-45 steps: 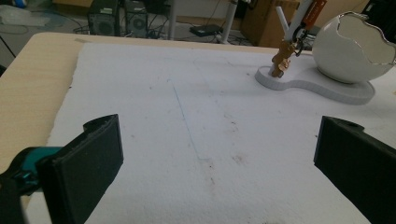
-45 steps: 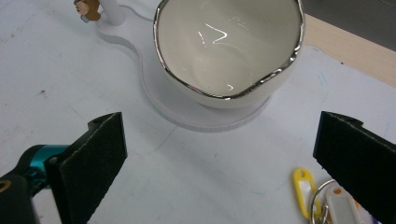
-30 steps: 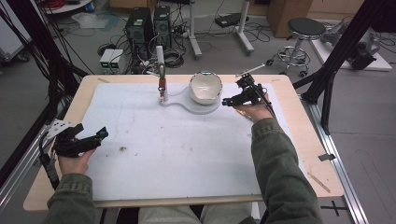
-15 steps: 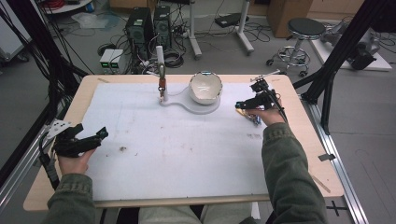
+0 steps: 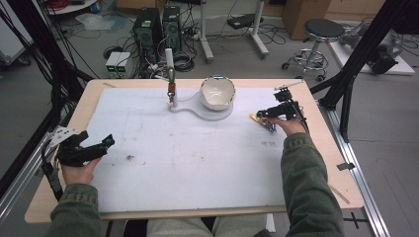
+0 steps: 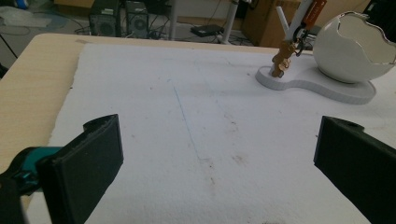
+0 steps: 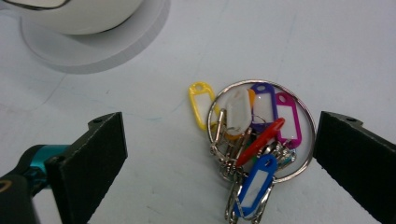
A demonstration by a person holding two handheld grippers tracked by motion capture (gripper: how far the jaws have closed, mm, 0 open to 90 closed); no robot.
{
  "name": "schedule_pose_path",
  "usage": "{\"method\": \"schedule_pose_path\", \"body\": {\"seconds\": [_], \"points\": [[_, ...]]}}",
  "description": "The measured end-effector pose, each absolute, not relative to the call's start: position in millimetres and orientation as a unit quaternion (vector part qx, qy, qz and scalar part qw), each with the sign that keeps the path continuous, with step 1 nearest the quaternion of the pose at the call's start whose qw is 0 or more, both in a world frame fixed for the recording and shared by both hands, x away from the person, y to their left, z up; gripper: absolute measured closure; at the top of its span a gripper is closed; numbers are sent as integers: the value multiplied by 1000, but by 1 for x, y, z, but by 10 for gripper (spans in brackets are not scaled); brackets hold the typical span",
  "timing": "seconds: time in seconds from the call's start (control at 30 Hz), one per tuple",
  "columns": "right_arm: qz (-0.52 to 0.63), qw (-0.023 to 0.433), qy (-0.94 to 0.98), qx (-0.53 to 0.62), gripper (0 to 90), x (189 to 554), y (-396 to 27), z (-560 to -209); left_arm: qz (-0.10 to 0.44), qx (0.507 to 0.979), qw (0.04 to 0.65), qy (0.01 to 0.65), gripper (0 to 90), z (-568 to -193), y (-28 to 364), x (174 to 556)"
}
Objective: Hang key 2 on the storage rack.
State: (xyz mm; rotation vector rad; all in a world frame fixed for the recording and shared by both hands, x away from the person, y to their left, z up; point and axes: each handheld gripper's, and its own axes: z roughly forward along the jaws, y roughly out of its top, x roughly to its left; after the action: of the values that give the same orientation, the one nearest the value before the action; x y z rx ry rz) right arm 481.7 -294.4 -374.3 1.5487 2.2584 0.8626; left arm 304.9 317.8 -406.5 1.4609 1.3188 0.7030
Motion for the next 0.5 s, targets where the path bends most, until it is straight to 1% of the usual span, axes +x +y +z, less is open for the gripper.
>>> {"method": "schedule_pose_path", "body": {"seconds": [0.17,0.2,0.27,0.33,0.37,0.4,0.47,0.5], "points": [[297,132,768,551,26,485,-300,-379,291,605,502,545,18,-406,318,305],[291,133,769,554,46,486,-300,-380,292,604,503,545,18,-406,318,305],[285,137,768,557,51,487,-300,-382,292,604,503,545,18,-406,318,305],[281,141,767,560,83,489,-300,-385,291,604,503,545,18,-406,318,305],[280,141,765,563,111,490,-300,-386,291,604,503,546,18,-406,318,305],[280,136,764,565,165,491,-301,-387,291,604,503,545,18,-406,318,305],[278,133,763,568,190,493,-301,-389,291,604,503,545,18,-406,318,305],[276,135,763,569,227,494,-301,-391,291,604,503,545,18,-406,318,305]]}}
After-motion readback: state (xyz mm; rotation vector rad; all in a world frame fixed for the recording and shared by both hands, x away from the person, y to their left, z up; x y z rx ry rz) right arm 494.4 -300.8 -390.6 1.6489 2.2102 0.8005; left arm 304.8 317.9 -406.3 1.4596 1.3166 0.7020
